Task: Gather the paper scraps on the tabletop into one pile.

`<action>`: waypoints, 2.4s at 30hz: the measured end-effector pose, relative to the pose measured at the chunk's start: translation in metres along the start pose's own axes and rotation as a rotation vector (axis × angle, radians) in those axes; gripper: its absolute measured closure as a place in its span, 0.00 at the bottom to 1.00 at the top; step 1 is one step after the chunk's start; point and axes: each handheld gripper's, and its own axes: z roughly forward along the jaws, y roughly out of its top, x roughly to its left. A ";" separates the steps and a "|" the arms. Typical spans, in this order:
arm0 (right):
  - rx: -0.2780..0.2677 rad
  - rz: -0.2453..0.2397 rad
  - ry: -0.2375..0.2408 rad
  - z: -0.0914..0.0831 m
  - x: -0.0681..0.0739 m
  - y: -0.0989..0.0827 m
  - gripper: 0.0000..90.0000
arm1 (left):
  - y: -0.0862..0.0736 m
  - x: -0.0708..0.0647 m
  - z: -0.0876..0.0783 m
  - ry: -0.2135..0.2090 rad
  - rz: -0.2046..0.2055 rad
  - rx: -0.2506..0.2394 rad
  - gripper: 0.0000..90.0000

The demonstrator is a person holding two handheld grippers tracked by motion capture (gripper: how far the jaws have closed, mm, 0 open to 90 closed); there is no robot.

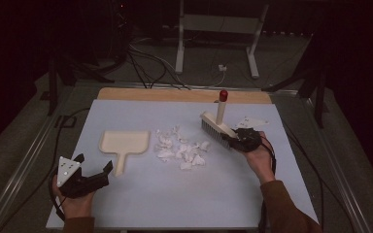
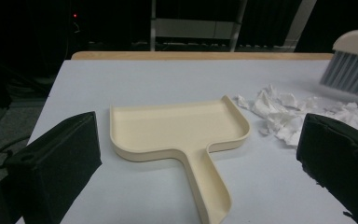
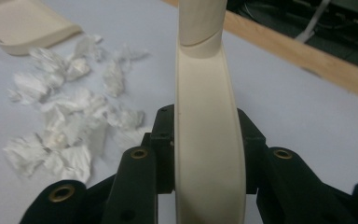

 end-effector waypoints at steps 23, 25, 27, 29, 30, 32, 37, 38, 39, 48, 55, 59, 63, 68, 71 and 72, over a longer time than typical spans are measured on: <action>0.095 -0.026 -0.026 0.026 0.004 0.018 0.68 | 0.001 0.002 -0.001 0.003 -0.003 -0.002 0.00; 0.097 -0.020 -0.027 0.030 0.005 0.021 0.72 | 0.001 0.003 -0.002 0.006 -0.004 -0.003 0.01; 0.100 -0.012 -0.028 0.031 0.007 0.023 0.74 | 0.001 0.004 -0.003 0.008 -0.010 -0.006 0.01; 0.101 -0.003 -0.031 0.031 0.011 0.023 0.74 | 0.001 0.006 -0.003 0.010 -0.016 -0.007 0.01; 0.100 0.001 -0.027 0.031 0.013 0.023 0.75 | 0.001 0.006 -0.004 0.012 -0.018 -0.009 0.01; 0.101 -0.006 -0.037 0.031 0.020 0.022 0.75 | 0.002 0.006 -0.004 0.012 -0.018 -0.010 0.01; 0.106 -0.022 -0.025 0.030 0.031 0.023 0.75 | 0.002 0.006 -0.003 0.011 -0.015 -0.005 0.01; 0.104 -0.020 -0.012 0.030 0.032 0.023 0.75 | 0.001 0.006 -0.003 0.011 -0.014 -0.003 0.01; 0.102 -0.013 0.008 0.029 0.033 0.023 0.75 | 0.001 0.006 -0.003 0.011 -0.014 -0.003 0.01; 0.048 0.007 0.145 0.017 0.041 0.030 0.75 | 0.001 0.007 -0.004 0.012 -0.016 -0.003 0.01; 0.029 -0.064 0.043 0.010 0.038 0.046 0.75 | 0.001 0.007 -0.004 0.013 -0.016 -0.004 0.01; 0.026 -0.062 0.025 0.016 0.033 0.053 0.75 | 0.002 0.007 -0.004 0.012 -0.019 -0.007 0.01; 0.013 -0.059 0.020 0.023 0.028 0.060 0.75 | 0.002 0.008 -0.005 0.012 -0.021 -0.007 0.00; 0.001 -0.087 -0.006 0.036 0.024 0.069 0.75 | 0.002 0.008 -0.005 0.012 -0.021 -0.007 0.01; 0.009 -0.097 -0.018 0.047 0.022 0.075 0.75 | 0.002 0.009 -0.006 0.012 -0.024 -0.009 0.01; 0.014 -0.104 -0.018 0.050 0.022 0.077 0.75 | 0.002 0.009 -0.006 0.011 -0.026 -0.010 0.01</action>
